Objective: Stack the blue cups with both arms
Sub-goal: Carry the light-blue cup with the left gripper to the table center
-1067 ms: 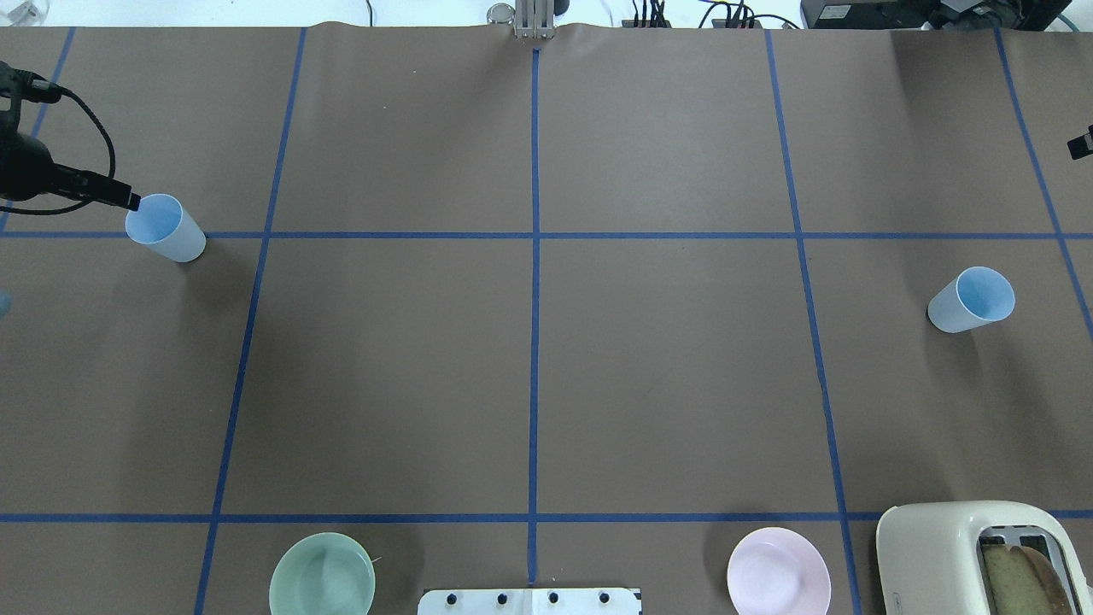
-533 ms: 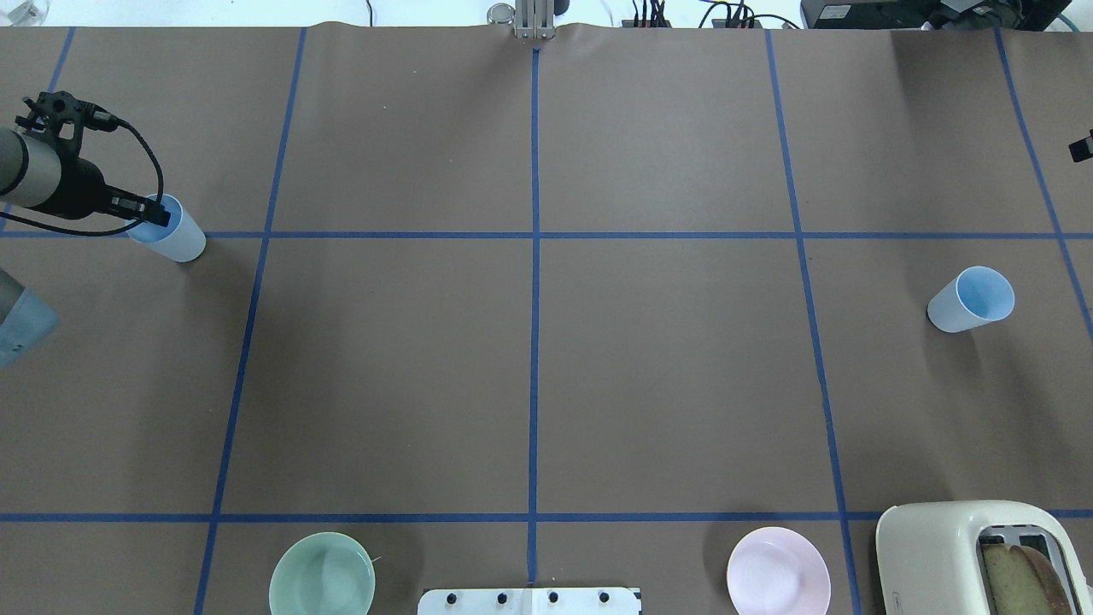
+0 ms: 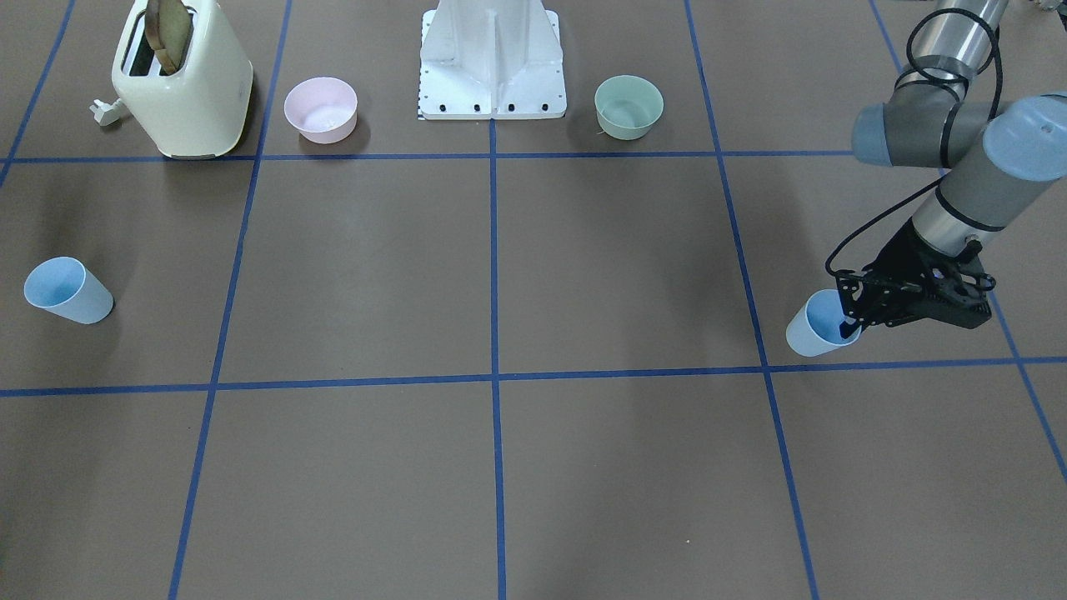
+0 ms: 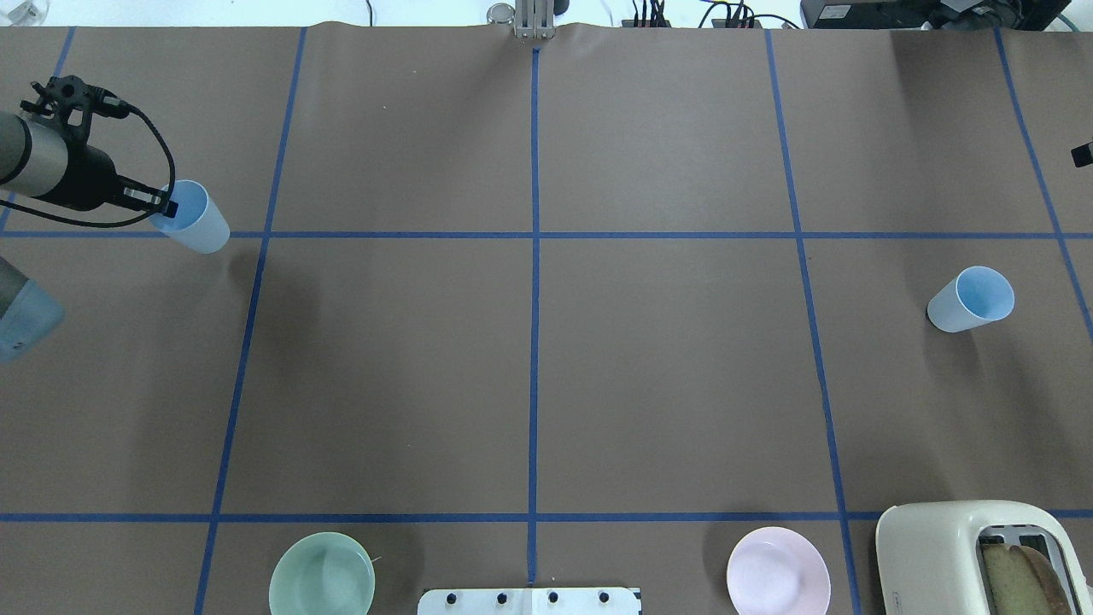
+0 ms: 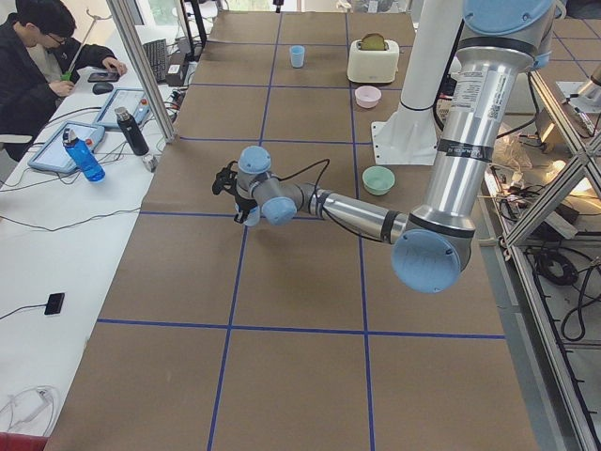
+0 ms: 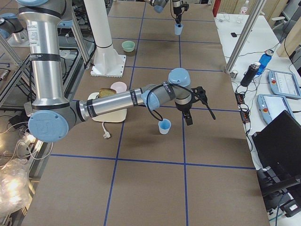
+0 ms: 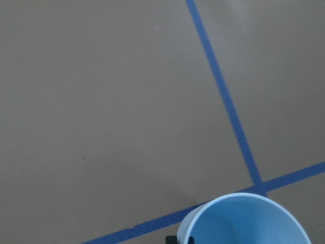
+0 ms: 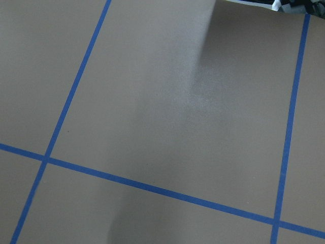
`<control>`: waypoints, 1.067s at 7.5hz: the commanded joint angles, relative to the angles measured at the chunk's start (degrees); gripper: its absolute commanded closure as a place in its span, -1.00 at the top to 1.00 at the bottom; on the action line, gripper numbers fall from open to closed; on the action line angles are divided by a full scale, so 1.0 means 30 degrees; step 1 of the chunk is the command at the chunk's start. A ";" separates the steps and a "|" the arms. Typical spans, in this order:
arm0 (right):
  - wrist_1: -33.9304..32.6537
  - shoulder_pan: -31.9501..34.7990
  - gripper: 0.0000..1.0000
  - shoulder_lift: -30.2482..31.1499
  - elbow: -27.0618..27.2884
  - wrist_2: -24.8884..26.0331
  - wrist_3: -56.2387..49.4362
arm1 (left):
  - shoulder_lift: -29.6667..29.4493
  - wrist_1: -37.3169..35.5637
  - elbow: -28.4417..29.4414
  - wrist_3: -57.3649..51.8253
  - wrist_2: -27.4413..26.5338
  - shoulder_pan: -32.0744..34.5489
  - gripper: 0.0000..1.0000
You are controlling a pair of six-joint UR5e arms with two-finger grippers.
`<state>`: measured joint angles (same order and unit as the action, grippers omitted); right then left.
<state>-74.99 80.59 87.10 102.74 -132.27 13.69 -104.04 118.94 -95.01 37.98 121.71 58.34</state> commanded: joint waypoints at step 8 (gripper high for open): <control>0.0006 0.0001 1.00 0.0146 0.0030 -0.0003 0.0096 | -0.9441 -0.8040 0.0145 1.0778 -0.8460 -1.1123 -1.00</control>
<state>-74.97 80.59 87.53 102.79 -132.27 13.85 -132.04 94.20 -95.44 70.00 97.57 27.31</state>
